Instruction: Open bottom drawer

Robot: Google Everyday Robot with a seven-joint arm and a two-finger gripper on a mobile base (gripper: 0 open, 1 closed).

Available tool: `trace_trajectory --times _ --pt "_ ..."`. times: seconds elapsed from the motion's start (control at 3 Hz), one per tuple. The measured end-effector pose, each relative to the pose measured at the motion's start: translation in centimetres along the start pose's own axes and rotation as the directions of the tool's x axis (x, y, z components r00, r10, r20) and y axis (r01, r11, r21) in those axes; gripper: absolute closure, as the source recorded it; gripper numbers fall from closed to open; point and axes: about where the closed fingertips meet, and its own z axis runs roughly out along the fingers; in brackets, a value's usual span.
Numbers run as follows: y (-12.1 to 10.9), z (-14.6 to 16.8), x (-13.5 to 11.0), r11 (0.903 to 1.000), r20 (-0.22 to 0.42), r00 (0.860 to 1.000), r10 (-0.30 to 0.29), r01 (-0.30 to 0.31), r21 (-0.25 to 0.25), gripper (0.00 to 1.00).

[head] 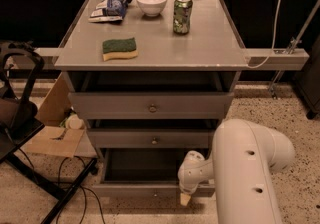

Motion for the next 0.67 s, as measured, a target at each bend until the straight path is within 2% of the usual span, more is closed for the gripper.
trace_trajectory --times 0.33,0.67 --pt "0.0 0.0 0.0 1.0 0.0 1.0 0.0 0.0 0.0 0.0" --pt "0.14 0.05 0.07 1.0 -0.005 1.0 0.001 -0.001 -0.002 0.01"
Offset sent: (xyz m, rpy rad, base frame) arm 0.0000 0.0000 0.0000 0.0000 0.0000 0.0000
